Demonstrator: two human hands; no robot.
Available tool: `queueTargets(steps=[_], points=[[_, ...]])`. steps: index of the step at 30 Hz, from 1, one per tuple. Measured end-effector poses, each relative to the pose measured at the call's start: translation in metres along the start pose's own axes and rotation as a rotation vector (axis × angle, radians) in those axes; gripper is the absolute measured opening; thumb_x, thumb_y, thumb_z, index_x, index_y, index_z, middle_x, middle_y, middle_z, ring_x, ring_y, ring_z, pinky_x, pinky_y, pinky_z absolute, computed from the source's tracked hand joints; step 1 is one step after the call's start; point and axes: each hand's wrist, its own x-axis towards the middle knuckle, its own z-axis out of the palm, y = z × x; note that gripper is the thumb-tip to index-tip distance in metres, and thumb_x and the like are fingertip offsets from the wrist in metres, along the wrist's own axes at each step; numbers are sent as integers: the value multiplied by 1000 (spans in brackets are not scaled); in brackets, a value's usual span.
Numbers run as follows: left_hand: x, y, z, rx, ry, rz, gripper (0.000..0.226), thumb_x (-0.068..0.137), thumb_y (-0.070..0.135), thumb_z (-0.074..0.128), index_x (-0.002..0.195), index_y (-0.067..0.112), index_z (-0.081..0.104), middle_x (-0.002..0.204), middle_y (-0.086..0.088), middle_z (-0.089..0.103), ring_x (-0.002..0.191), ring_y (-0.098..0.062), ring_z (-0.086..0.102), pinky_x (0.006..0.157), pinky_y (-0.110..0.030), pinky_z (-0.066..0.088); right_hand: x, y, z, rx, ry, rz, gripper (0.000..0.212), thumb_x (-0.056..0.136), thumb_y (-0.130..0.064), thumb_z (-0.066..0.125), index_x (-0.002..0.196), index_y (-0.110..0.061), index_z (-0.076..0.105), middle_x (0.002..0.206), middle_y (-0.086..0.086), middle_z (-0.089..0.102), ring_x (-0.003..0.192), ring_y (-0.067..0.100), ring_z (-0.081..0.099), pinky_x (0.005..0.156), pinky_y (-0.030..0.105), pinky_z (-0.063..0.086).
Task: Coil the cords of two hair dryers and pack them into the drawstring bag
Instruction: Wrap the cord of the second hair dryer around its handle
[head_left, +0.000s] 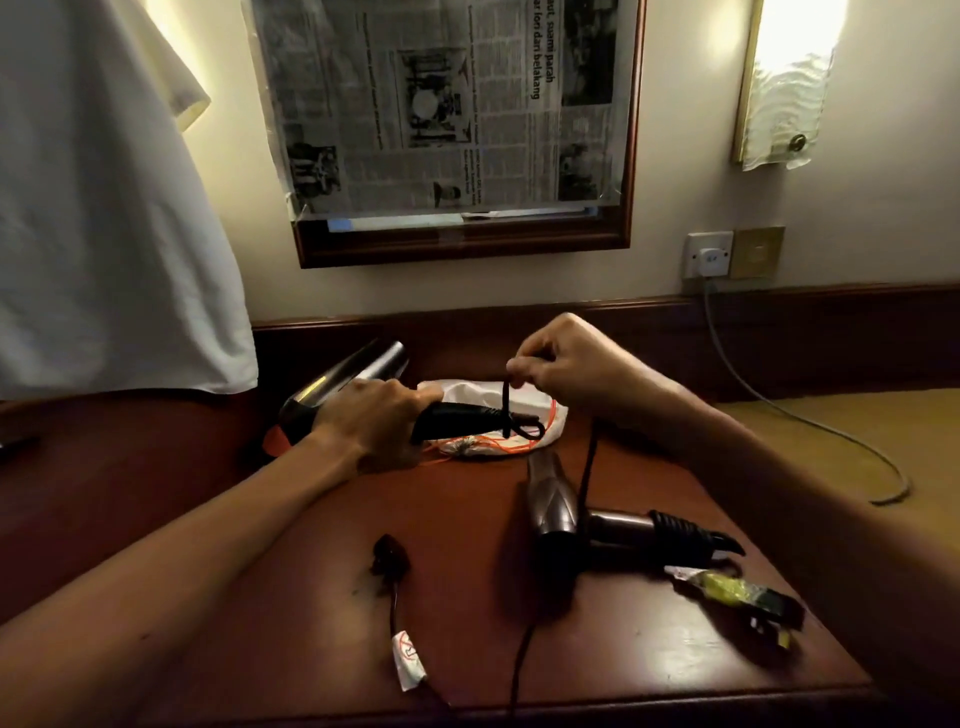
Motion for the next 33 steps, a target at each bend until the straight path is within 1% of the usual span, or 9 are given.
queueTargets(steps=[5,8,10,14,17,20,23,30,33], points=[[-7,-15,5,-127,175,131,35,70,24,58,105,24,53,75,-4,72,62,-27,68,53,-31,52,24,35,23,120,-17,77,20,86,-26,70,83,-8,78,77,6,74,70,15,63,69,36,52],[-8,-14,4,-236,231,75,33,71,24,56,102,27,49,71,-6,70,60,-28,66,53,-36,54,5,35,55,329,-8,86,21,93,-18,62,86,-4,75,59,-1,58,54,5,49,51,23,38],[-6,-11,2,-296,210,-29,24,75,25,56,99,26,51,74,-6,68,65,-29,66,58,-40,55,-19,26,73,349,16,104,24,98,-19,53,84,-14,72,53,-6,42,42,3,34,43,23,28],[1,-9,1,-244,48,-221,24,81,33,54,104,26,52,89,-7,67,81,-32,66,70,-39,54,-64,0,78,305,-229,166,15,101,-21,46,100,-12,58,58,-6,43,42,2,40,40,20,35],[3,-1,7,-134,-81,-174,37,81,35,54,118,28,51,97,-7,68,88,-31,66,73,-38,51,-55,-11,52,86,-192,112,29,98,-22,50,82,-1,63,60,-2,48,53,8,42,52,30,35],[1,6,10,-80,-79,-71,39,80,29,52,118,29,51,94,-4,70,88,-28,67,72,-36,51,-25,-7,21,18,-16,110,33,94,-22,56,66,-10,68,55,-2,55,49,10,45,50,28,35],[-2,8,11,-57,-71,16,35,78,26,51,113,27,52,90,-2,69,84,-26,68,67,-34,50,1,17,15,-20,-14,78,23,91,-24,62,73,-15,74,67,-1,68,58,6,56,58,24,43],[-15,14,22,-170,20,-16,36,69,29,51,106,29,51,83,-6,71,76,-32,67,61,-35,49,-3,48,49,381,-155,192,31,93,-27,60,67,-17,72,50,-10,51,46,3,38,40,15,29],[-16,19,20,-243,30,-144,42,72,29,52,114,31,53,88,-7,71,81,-34,66,68,-39,54,-18,50,69,448,-108,268,32,98,-26,53,81,-7,73,44,-13,40,38,1,28,37,18,20]])
